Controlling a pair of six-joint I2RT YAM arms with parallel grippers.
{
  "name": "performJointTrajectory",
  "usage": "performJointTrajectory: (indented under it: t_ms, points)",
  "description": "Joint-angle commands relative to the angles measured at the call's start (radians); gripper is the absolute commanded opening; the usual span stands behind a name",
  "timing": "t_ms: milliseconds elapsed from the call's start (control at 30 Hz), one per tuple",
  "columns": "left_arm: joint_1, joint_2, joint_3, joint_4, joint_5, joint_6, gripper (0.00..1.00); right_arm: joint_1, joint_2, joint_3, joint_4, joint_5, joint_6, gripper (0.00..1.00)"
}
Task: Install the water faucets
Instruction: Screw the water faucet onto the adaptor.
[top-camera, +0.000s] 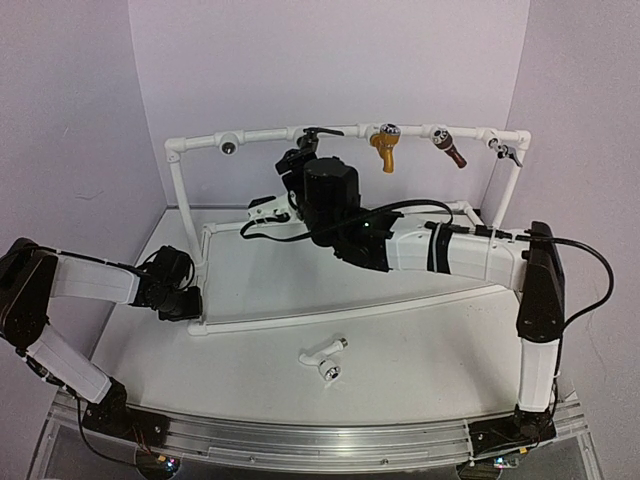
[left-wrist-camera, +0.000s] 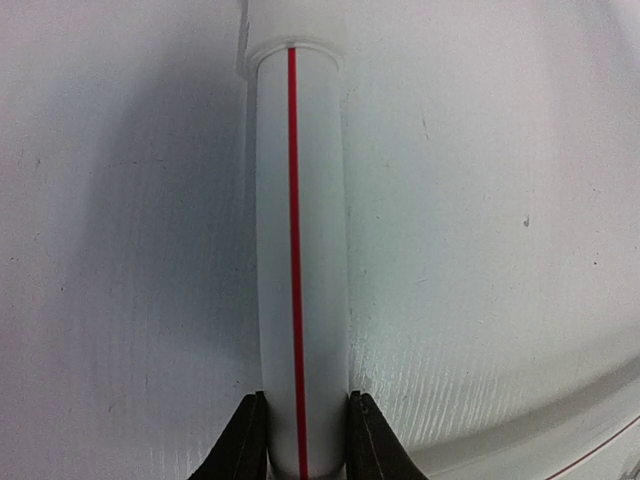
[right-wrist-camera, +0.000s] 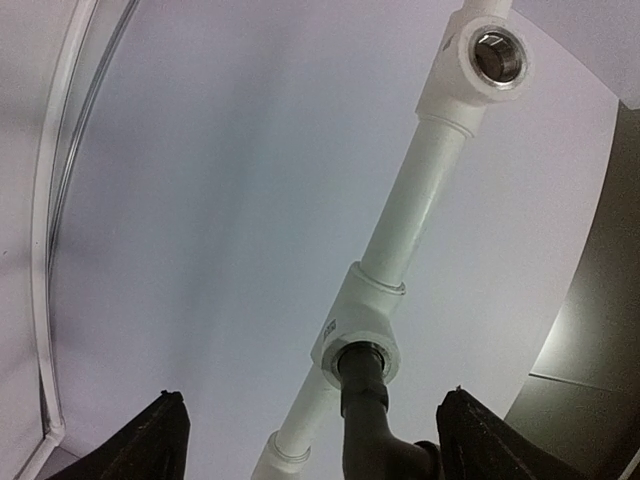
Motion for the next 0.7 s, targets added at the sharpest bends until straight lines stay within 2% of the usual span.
performJointTrajectory:
  t_ms: [0,333,667]
  points:
    - [-0.052,0.018,0.009,0.086,0.233,0.045,0.00,-0.043,0.044,0.073,0.041,-0.011,-0.057,0.84]
    - [-0.052,0.022,0.011,0.086,0.233,0.046,0.00,-0.073,0.082,0.139,0.099,-0.034,-0.097,0.79]
    - [-0.052,0.032,0.018,0.084,0.233,0.045,0.00,-0.053,0.054,0.130,0.146,-0.021,-0.131,0.82]
